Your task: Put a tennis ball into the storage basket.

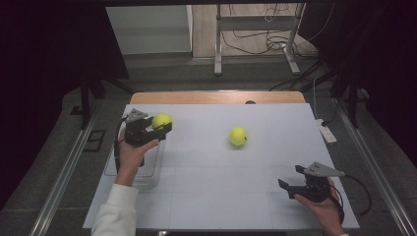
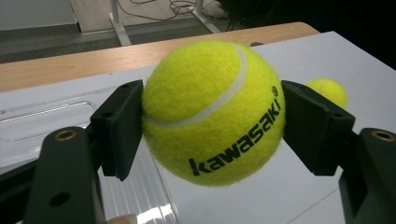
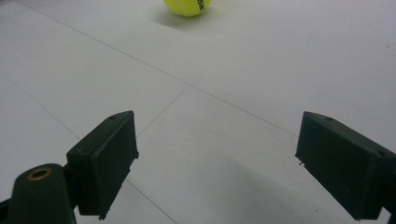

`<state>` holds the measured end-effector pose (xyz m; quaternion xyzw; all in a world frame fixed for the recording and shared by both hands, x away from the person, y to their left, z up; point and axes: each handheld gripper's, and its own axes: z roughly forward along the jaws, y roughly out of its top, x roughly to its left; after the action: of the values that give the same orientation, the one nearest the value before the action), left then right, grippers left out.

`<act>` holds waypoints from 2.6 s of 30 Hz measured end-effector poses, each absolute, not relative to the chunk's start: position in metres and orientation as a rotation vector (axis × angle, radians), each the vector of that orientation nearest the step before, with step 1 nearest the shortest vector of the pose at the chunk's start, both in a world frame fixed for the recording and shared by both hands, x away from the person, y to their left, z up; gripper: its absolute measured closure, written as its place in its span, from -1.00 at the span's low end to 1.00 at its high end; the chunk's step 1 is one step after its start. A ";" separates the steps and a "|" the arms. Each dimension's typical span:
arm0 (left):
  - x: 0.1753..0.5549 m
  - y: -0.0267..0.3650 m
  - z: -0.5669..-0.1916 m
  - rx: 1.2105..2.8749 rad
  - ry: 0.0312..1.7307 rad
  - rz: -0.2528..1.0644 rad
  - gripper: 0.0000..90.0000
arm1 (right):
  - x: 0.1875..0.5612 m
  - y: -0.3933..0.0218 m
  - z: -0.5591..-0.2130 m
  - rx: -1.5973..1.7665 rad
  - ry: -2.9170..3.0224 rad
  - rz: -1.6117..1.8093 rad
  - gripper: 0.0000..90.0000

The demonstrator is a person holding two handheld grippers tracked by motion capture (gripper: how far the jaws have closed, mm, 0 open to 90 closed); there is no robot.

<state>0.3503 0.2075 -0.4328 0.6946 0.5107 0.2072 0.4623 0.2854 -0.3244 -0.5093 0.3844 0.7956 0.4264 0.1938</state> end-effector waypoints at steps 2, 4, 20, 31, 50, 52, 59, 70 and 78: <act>0.350 0.209 -0.433 1.706 1.261 0.513 -0.40 | 0.285 -0.324 -0.509 1.076 2.231 1.197 -0.72; 0.351 0.211 -0.433 1.702 1.266 0.515 -0.40 | 0.286 -0.324 -0.509 1.075 2.232 1.195 -0.72; 0.355 0.232 -0.435 1.661 1.331 0.538 -0.40 | 0.284 -0.326 -0.508 1.082 2.218 1.198 -0.72; 0.358 0.245 -0.438 1.646 1.369 0.565 -0.40 | 0.283 -0.324 -0.509 1.079 2.227 1.196 -0.72; 0.365 0.266 -0.445 1.597 1.447 0.574 -0.40 | 0.282 -0.325 -0.508 1.077 2.222 1.191 -0.72; 0.366 0.267 -0.445 1.601 1.457 0.588 -0.40 | 0.282 -0.324 -0.508 1.076 2.223 1.194 -0.72; 0.369 0.271 -0.448 1.608 1.487 0.618 -0.40 | 0.282 -0.324 -0.508 1.073 2.227 1.186 -0.72; 0.373 0.276 -0.452 1.604 1.512 0.623 -0.40 | 0.283 -0.325 -0.509 1.076 2.229 1.188 -0.72; 0.379 0.277 -0.456 1.618 1.543 0.631 -0.41 | 0.283 -0.324 -0.509 1.078 2.229 1.187 -0.72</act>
<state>0.3795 0.2767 -0.4558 0.6389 0.6094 0.2493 0.3978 0.2832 -0.3242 -0.5094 0.3848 0.7960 0.4239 0.1965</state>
